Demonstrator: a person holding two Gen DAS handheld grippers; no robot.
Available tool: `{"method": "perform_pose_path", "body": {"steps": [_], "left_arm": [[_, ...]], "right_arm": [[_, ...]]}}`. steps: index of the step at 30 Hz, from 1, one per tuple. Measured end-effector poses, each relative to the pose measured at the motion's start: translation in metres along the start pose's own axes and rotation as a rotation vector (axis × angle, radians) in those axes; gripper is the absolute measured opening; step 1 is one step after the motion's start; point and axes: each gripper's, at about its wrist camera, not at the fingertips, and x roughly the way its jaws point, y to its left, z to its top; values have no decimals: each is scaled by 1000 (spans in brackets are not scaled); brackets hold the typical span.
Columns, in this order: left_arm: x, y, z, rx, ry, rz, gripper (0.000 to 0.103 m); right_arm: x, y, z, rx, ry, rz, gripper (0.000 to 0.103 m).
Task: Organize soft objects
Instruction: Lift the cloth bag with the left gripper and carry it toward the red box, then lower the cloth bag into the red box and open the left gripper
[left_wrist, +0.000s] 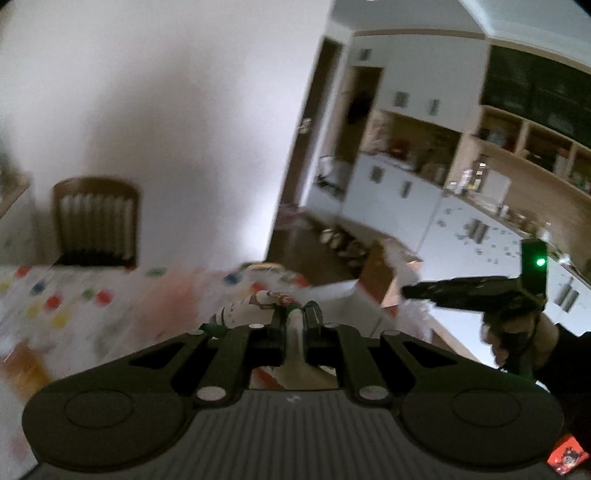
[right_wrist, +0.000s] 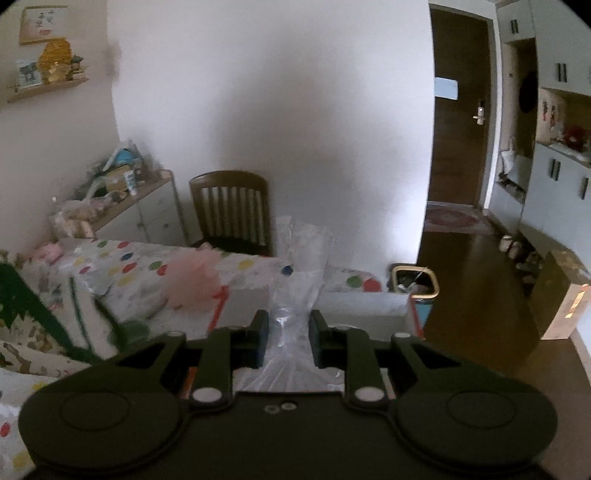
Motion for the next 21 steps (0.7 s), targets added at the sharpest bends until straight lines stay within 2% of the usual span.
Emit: {"method": "perform_pose_path", "body": {"steps": [5,8,15,21], "left_arm": [[67,-38,21,95,-18,-50,8],[101,-56,24,119,-6,-53,8],[192,-71,1,165,77,-9,8],[250,-73,-25,189,149,25,8]], "right_arm": [[19,-18,9,0,3,-50,22],[34,-29,10,-13,19,-83,22],[75,-48,-2,-15,66,-150,22],[108,-55,-26,2,138,-170,22]]}}
